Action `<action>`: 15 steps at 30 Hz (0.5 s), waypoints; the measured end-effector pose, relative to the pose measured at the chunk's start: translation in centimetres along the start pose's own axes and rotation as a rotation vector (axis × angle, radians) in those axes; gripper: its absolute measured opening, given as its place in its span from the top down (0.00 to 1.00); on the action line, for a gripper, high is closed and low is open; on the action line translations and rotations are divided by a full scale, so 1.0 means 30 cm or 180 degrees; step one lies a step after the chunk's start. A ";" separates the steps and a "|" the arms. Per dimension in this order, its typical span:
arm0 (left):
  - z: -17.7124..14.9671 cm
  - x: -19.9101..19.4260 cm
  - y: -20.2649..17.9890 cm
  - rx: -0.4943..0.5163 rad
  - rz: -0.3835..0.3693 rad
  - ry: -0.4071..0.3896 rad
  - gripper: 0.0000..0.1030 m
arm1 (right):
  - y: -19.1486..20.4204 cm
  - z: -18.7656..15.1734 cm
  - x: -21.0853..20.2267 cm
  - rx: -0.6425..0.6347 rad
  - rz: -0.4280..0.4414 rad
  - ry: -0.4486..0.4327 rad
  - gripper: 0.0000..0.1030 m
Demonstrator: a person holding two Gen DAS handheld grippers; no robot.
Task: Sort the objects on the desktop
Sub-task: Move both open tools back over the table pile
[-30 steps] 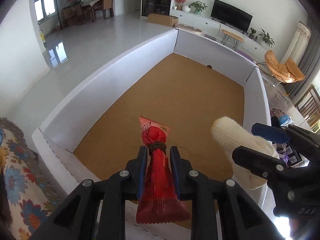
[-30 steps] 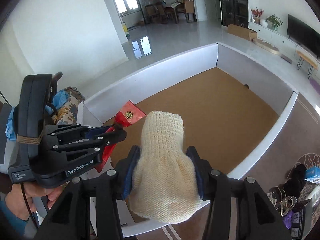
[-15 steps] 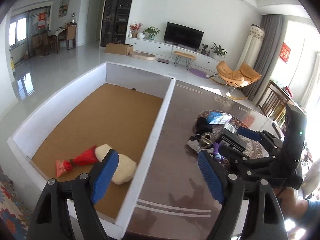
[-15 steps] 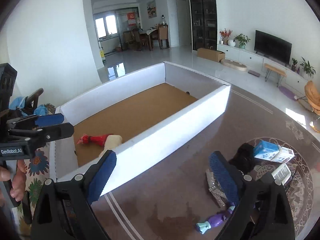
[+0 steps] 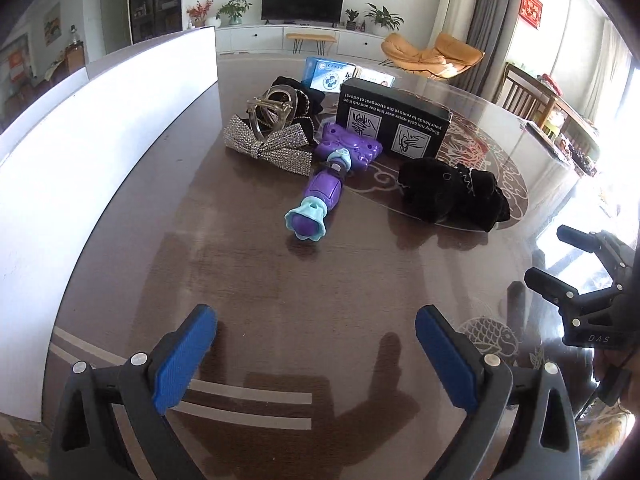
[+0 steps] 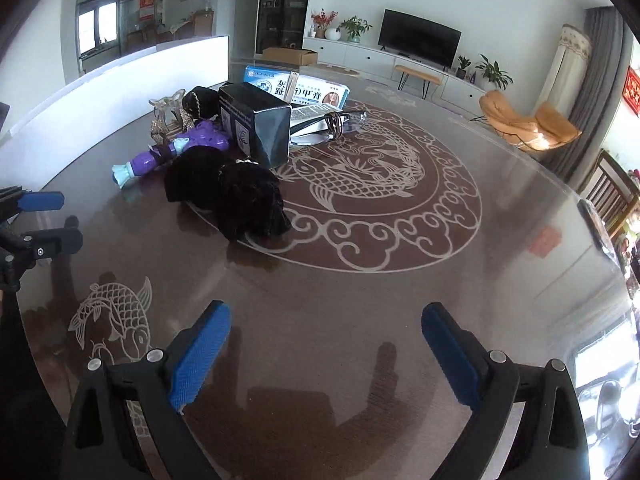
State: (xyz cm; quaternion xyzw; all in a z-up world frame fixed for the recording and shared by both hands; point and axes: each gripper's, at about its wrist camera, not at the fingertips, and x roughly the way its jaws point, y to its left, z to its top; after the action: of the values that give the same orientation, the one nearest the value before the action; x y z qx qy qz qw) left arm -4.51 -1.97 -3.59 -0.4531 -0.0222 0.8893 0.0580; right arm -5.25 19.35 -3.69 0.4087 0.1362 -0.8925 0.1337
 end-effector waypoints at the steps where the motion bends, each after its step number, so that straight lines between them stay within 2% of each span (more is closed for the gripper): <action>1: 0.002 0.005 0.004 -0.0031 0.0016 0.0001 0.02 | -0.013 -0.017 0.011 0.0011 0.0024 0.0033 0.06; 7: 0.012 0.020 0.026 -0.0194 0.0051 -0.0050 0.02 | 0.000 -0.010 0.036 -0.0006 0.0109 0.0062 0.06; 13: 0.000 0.048 -0.021 0.0059 0.0343 -0.0063 0.00 | 0.000 -0.004 0.053 0.0065 0.0123 0.0120 0.00; 15: -0.003 0.045 -0.022 0.0047 0.0323 -0.0055 0.00 | -0.004 -0.004 0.057 0.0088 0.0153 0.0132 0.00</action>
State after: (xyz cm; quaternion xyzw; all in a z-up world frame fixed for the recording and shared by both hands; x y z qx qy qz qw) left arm -5.16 -1.16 -4.65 -0.4455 0.0068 0.8951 0.0160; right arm -6.28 19.29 -5.04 0.4321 0.1168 -0.8821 0.1465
